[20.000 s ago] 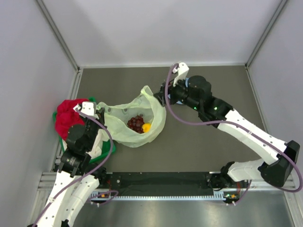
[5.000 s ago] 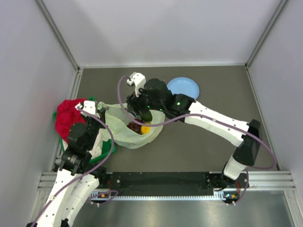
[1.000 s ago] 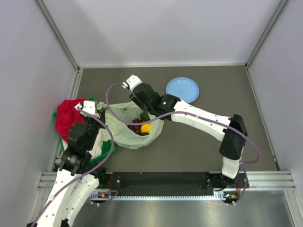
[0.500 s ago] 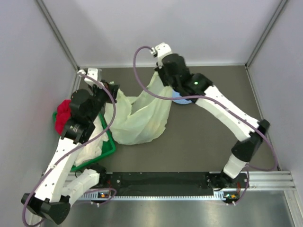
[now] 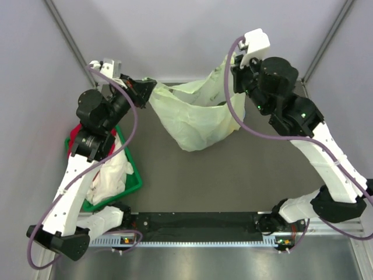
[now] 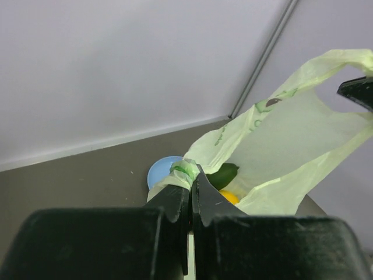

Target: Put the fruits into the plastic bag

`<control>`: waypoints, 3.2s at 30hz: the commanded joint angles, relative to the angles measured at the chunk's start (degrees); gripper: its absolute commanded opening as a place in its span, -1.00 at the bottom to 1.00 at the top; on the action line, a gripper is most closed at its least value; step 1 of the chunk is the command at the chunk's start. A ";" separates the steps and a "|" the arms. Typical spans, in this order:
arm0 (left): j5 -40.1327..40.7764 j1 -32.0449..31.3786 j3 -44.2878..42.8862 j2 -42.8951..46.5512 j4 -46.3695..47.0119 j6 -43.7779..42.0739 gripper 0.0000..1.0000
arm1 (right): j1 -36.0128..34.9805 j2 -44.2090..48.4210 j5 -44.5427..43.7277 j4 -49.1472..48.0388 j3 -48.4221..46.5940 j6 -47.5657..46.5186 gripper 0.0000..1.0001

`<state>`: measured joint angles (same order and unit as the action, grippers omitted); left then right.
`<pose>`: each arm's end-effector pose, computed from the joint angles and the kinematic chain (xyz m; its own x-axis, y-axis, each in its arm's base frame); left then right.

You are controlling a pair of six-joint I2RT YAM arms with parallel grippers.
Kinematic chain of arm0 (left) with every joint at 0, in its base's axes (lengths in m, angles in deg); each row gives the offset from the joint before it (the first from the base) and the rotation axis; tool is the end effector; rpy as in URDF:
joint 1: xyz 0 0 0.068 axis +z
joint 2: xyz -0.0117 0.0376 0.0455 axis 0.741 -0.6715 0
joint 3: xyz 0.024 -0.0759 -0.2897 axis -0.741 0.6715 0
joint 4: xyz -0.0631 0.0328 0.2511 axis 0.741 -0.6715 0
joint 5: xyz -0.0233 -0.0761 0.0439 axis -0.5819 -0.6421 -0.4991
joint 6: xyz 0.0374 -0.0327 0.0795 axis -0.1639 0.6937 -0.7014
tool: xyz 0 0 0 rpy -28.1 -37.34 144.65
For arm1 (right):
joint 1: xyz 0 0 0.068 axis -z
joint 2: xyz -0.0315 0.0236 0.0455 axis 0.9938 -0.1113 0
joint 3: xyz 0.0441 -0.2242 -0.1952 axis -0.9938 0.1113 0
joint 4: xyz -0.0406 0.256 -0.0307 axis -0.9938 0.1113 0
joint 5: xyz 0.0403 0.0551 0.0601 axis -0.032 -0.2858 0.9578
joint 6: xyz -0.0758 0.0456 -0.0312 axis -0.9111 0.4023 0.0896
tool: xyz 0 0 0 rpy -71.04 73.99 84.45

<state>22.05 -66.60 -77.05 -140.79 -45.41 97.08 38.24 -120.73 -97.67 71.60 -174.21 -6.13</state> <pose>0.2192 -0.0959 0.5199 -0.0151 -0.3427 -0.9393 0.5644 0.7725 -0.2910 0.2278 0.1784 0.5795 0.0143 -0.1059 -0.9943 -0.3348 0.9365 -0.1045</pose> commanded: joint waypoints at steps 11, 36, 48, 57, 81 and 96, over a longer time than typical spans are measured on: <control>-2.09 0.24 5.21 -2.59 -0.08 -1.20 -1.00 | 0.80 3.37 2.00 -2.03 15.23 7.67 -1.00; -7.71 0.33 5.12 -4.96 3.87 -4.19 -1.00 | 0.80 9.08 -1.78 -2.03 20.86 9.43 -0.99; -7.80 0.24 9.96 -1.36 1.06 -4.19 0.28 | 0.89 11.37 2.53 -1.41 25.61 11.89 -0.14; -3.32 0.24 11.10 4.35 -1.67 -6.82 0.98 | 0.89 15.67 6.66 -2.38 27.11 12.15 0.75; 16.98 18.35 9.07 4.70 -10.28 -2.08 0.98 | 43.52 26.48 29.70 -2.91 38.34 22.70 0.97; 23.41 18.35 11.72 7.96 -13.71 -1.82 0.98 | 43.52 28.86 29.43 -4.22 42.22 23.76 0.98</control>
<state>44.54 -48.35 -65.77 -133.97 -60.45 95.25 81.43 -92.41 -68.71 69.73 -131.77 16.99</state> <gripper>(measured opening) 0.987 0.987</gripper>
